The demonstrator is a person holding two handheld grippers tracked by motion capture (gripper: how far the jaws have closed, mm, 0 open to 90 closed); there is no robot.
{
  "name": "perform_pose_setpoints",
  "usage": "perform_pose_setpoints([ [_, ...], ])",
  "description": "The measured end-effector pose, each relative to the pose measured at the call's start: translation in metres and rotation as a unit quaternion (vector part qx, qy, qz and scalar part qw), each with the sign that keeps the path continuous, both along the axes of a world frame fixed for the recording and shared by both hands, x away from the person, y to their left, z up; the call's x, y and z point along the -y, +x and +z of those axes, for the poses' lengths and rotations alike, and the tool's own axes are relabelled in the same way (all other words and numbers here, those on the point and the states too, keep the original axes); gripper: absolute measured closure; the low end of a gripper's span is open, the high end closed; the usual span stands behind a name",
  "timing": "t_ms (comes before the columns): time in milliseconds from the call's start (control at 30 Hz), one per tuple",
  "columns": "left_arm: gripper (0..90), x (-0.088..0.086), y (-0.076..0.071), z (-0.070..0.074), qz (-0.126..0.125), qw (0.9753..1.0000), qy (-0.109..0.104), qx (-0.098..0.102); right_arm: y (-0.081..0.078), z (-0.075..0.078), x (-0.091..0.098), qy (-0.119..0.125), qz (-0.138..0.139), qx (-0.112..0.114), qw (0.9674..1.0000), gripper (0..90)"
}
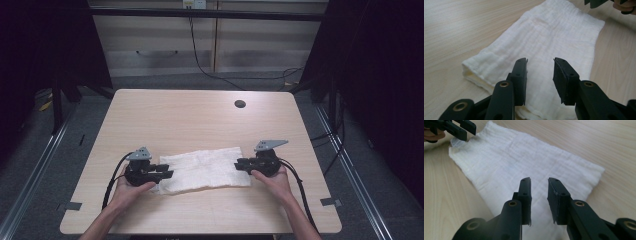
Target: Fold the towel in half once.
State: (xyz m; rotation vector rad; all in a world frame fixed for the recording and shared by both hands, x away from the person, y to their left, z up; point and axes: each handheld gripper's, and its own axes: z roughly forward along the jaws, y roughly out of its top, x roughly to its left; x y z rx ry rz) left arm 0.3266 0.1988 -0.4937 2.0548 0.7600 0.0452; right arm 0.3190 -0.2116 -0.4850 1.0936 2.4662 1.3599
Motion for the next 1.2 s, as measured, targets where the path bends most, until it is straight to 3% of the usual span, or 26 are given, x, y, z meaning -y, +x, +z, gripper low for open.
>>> perform_pose_setpoints([
  [167,65.7,-0.001,0.001,0.0,0.002,1.0,0.003,-0.004,0.015,0.002,-0.009,-0.014,-0.001,0.008,0.9999,72.2],
  [300,70.3,0.003,0.0,-0.003,-0.014,0.9997,0.021,-0.005,0.04,0.004,-0.004,-0.025,-0.031,0.007,0.9992,66.4],
  [400,72.5,0.007,-0.001,-0.006,-0.023,0.9992,0.033,-0.002,0.057,0.002,-0.002,-0.038,-0.043,0.002,0.9984,70.8],
  [567,72.5,0.006,-0.001,-0.01,-0.019,0.9989,0.043,-0.005,0.075,-0.007,0.003,-0.042,-0.05,-0.013,0.9978,68.9],
  [800,72.3,0.006,-0.002,-0.011,-0.02,0.9989,0.042,-0.003,0.077,-0.02,0.002,-0.04,-0.046,-0.027,0.9978,64.8],
  [1000,71.6,0.005,-0.003,-0.012,-0.017,0.9991,0.039,-0.005,0.077,-0.024,0.003,-0.041,-0.041,-0.03,0.9979,74.3],
  [1133,58.3,0.008,-0.005,-0.007,-0.021,0.9993,0.031,-0.006,0.074,-0.025,0.004,-0.043,-0.03,-0.028,0.9982,85.6],
  [1200,54.2,0.004,-0.002,0.003,-0.011,0.9998,0.014,-0.004,0.073,-0.025,0.006,-0.036,-0.032,-0.031,0.9983,87.4],
])
